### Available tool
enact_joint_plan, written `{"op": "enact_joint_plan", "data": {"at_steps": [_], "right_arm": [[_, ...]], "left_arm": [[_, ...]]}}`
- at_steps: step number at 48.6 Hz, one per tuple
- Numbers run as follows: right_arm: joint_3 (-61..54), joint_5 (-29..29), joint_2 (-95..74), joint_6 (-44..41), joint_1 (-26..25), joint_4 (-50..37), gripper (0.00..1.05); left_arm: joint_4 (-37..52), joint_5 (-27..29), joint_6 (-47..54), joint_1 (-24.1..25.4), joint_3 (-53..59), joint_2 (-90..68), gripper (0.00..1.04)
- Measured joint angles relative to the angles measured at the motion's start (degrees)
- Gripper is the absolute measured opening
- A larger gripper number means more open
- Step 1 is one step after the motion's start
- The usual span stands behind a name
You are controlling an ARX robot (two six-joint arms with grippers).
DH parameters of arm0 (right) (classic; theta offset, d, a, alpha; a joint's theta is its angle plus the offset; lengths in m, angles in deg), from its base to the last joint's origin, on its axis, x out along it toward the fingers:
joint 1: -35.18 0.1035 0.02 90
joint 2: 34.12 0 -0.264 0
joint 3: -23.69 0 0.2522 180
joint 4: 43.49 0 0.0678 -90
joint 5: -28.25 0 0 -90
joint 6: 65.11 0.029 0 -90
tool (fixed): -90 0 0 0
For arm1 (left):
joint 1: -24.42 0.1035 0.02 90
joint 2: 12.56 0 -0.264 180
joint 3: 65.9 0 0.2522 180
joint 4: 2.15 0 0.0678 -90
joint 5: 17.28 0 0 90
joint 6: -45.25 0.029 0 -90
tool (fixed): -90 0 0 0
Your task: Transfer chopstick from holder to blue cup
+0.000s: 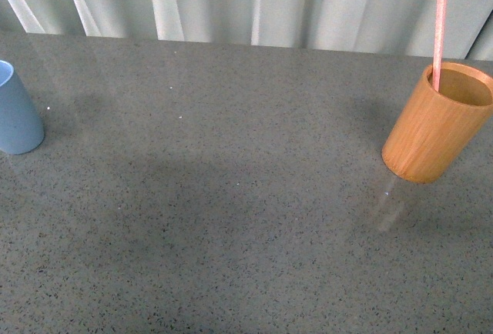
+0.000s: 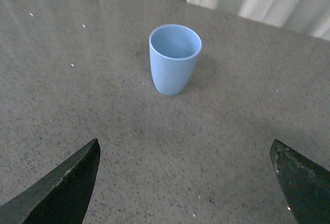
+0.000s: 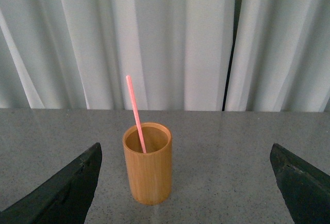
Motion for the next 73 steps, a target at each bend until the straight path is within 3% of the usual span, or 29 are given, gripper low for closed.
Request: {"op": "enact_joint_plan", "data": {"at_steps": [6, 13, 29, 73], "right_arm": [[0.0, 0.0, 0.0, 0.0, 0.0, 0.0, 0.95], [0.0, 0.0, 0.0, 0.0, 0.0, 0.0, 0.95], [0.0, 0.0, 0.0, 0.0, 0.0, 0.0, 0.95], [0.0, 0.0, 0.0, 0.0, 0.0, 0.0, 0.95]], "left_arm": [[1.6, -5.0, 3.6, 5.1, -8.0, -13.7, 0.98], [-5.0, -9.3, 10.4, 9.6, -22.7, -34.3, 0.98], [-5.0, -6.1, 17.8, 11.7, -42.7, -59.5, 0.98], [-2.1, 0.5, 14.5, 9.7, -54.2, -80.6, 0.98]]}}
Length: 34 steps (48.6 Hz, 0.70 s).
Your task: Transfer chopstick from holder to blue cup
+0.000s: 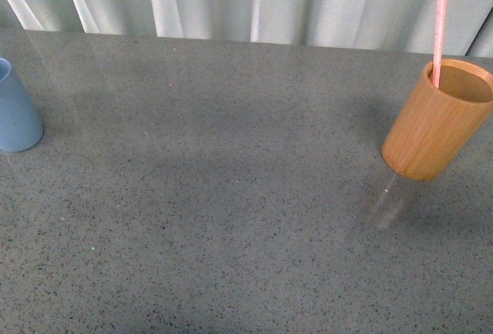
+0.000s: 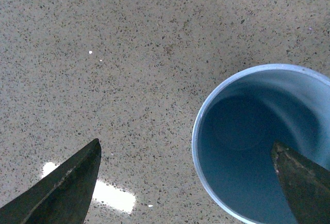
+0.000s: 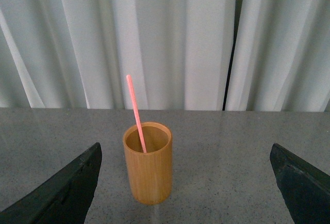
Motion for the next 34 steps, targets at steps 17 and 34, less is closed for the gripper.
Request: {"op": "enact_joint_plan", "data": {"at_steps": [17, 34], "right_arm": [[0.0, 0.0, 0.0, 0.0, 0.0, 0.0, 0.95], [0.0, 0.0, 0.0, 0.0, 0.0, 0.0, 0.95]], "left_arm": [[-0.1, 0.1, -1.5, -0.7, -0.8, -2.5, 0.98], [-2.1, -1.6, -5.0, -5.0, -1.9, -7.2, 0.57]]}}
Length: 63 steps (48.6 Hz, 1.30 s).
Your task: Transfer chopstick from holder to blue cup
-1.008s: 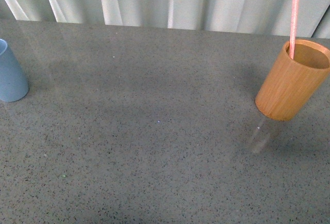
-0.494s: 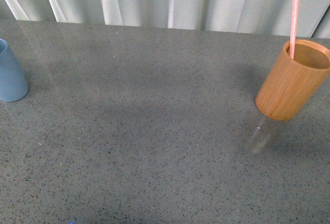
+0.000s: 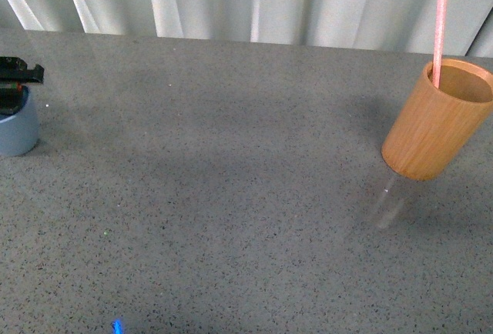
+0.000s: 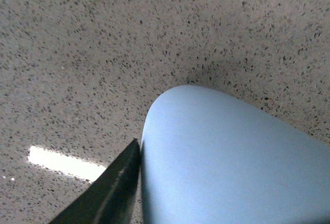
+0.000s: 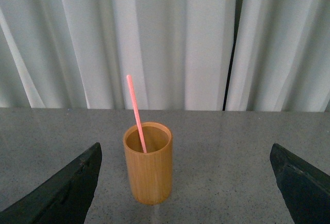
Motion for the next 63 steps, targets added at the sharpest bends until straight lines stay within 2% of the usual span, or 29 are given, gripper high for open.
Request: {"op": "enact_joint_plan", "data": {"at_steps": [14, 25, 30, 34, 39, 51, 56, 63], "right_arm": [[0.0, 0.0, 0.0, 0.0, 0.0, 0.0, 0.95], [0.0, 0.0, 0.0, 0.0, 0.0, 0.0, 0.95], [0.0, 0.0, 0.0, 0.0, 0.0, 0.0, 0.95], [0.0, 0.0, 0.0, 0.0, 0.0, 0.0, 0.95], [0.0, 0.0, 0.0, 0.0, 0.0, 0.0, 0.95], [0.0, 0.0, 0.0, 0.0, 0.0, 0.0, 0.95], [0.0, 0.0, 0.0, 0.0, 0.0, 0.0, 0.95], [0.0, 0.0, 0.0, 0.0, 0.0, 0.0, 0.95]], "left_arm": [[-4.2, -1.4, 0.1, -2.3, -1.9, 1.6, 0.03], [-6.2, -2.4, 3.4, -3.9, -2.2, 7.5, 0.03], [-7.0, -2.9, 5.0, -6.7, 0.4, 11.7, 0.03], [-7.8, -3.7, 6.3, -11.2, 3.3, 14.9, 0.03], [-9.1, -4.4, 7.1, -19.7, 5.6, 17.3, 0.03], [-10.8, -2.8, 7.1, -36.7, 3.1, 13.4, 0.03], [-11.5, -0.9, 7.0, -41.2, -1.0, 7.9, 0.03], [-11.8, 1.2, 6.9, -43.4, -5.4, 2.3, 0.03]]}}
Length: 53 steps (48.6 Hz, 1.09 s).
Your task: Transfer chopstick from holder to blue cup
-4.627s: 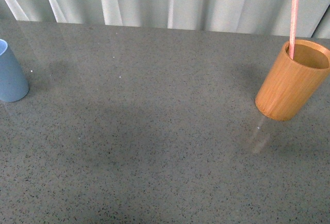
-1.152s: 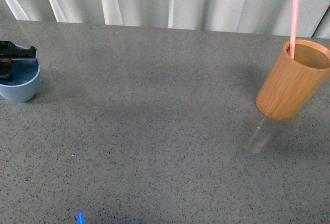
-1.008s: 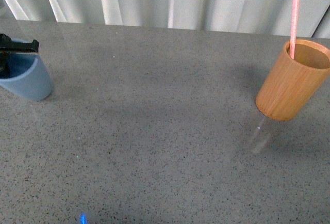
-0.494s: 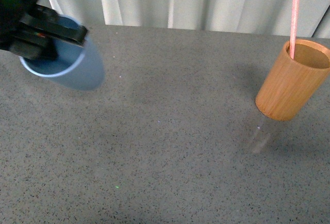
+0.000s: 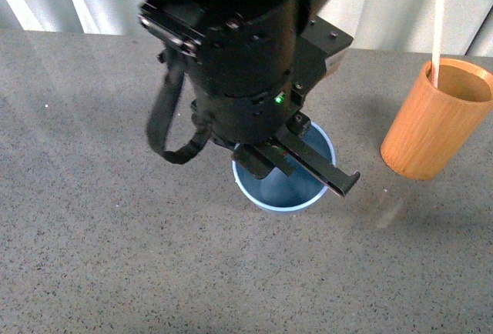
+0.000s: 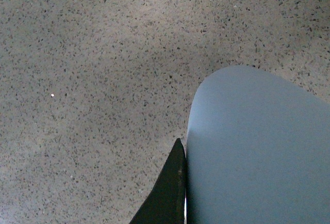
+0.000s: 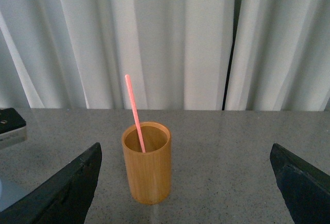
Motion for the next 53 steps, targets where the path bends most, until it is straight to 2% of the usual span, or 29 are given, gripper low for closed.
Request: {"op": "enact_joint_plan", "data": {"at_steps": [12, 28, 31, 37, 43, 47, 53], "right_arm": [[0.0, 0.0, 0.0, 0.0, 0.0, 0.0, 0.95], [0.0, 0.0, 0.0, 0.0, 0.0, 0.0, 0.95], [0.0, 0.0, 0.0, 0.0, 0.0, 0.0, 0.95], [0.0, 0.0, 0.0, 0.0, 0.0, 0.0, 0.95], [0.0, 0.0, 0.0, 0.0, 0.0, 0.0, 0.95], [0.0, 0.0, 0.0, 0.0, 0.0, 0.0, 0.95], [0.0, 0.0, 0.0, 0.0, 0.0, 0.0, 0.95]], "left_arm": [[-0.2, 3.0, 0.3, -0.2, -4.5, -6.3, 0.03], [0.3, 2.8, 1.4, 2.6, -3.9, -6.5, 0.03], [0.2, 2.6, 1.4, 2.6, -3.9, -6.5, 0.13], [-0.5, 2.9, 1.4, 2.6, -4.2, -6.5, 0.38], [-0.7, 3.0, 1.4, 2.9, -4.7, -6.2, 0.54], [-0.9, 3.7, 1.7, 3.5, -5.2, -5.7, 0.70], [-0.9, 4.1, 1.9, 4.1, -5.6, -5.1, 0.86]]}}
